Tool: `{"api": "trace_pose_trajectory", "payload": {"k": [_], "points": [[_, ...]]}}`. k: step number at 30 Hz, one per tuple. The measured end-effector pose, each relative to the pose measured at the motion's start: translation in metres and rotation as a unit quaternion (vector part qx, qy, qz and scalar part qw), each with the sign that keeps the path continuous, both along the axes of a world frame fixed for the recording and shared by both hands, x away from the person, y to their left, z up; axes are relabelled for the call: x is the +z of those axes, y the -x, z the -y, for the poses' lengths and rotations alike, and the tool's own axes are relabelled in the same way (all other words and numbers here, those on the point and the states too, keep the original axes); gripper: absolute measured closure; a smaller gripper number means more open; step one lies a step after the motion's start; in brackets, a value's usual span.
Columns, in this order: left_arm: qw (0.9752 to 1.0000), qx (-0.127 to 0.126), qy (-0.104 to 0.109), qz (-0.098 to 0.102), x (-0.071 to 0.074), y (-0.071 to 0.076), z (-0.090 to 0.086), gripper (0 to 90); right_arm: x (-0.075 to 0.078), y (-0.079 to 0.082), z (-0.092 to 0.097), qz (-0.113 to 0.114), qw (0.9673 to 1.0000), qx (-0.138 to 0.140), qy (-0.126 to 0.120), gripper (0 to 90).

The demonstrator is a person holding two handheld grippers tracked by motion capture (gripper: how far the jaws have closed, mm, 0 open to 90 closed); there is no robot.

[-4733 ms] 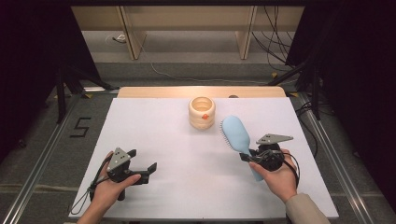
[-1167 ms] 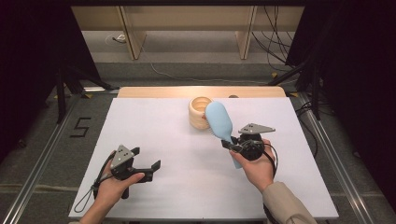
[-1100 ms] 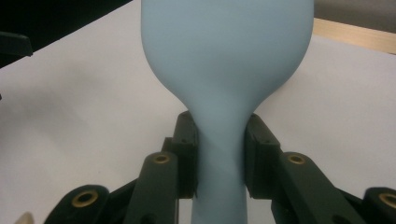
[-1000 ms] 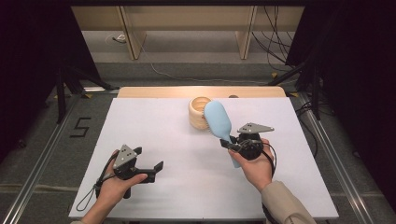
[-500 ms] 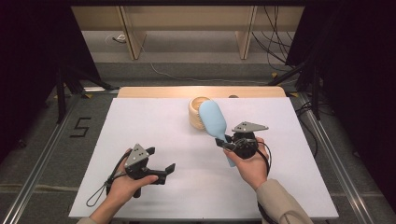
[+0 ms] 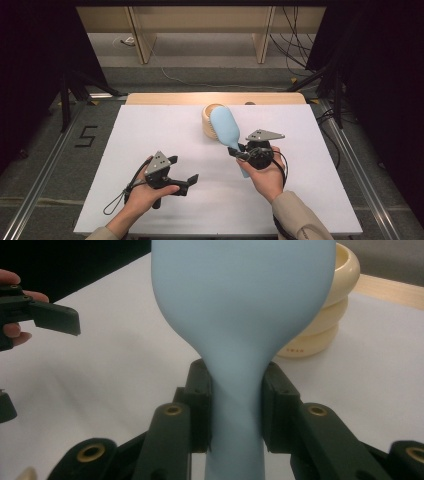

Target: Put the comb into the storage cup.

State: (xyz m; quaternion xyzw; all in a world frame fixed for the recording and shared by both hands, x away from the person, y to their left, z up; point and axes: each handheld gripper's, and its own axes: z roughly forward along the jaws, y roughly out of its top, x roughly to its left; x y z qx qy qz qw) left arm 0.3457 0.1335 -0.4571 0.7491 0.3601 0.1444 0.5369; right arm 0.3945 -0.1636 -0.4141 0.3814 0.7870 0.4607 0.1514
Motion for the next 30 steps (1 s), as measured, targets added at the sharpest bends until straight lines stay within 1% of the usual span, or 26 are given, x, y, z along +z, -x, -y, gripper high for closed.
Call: {"api": "trace_pose_trajectory", "payload": {"k": [7,15,26,30], "points": [[0.9999,-0.013,0.005,-0.007,-0.002,-0.003,0.012,0.0,-0.001,-0.001,-0.004,-0.001,1.0000,0.004,0.000,70.5],[0.9996,-0.024,0.009,-0.010,-0.004,-0.007,0.025,0.0,-0.001,-0.001,-0.011,-0.001,0.9999,0.012,-0.001,70.4],[0.9994,-0.031,0.006,-0.013,-0.004,-0.009,0.036,0.1,0.000,0.000,-0.020,-0.001,0.9998,0.019,-0.004,70.4],[0.9992,-0.034,0.008,-0.017,-0.005,-0.009,0.039,0.1,0.000,-0.001,-0.023,-0.001,0.9997,0.024,-0.004,70.4]]}}
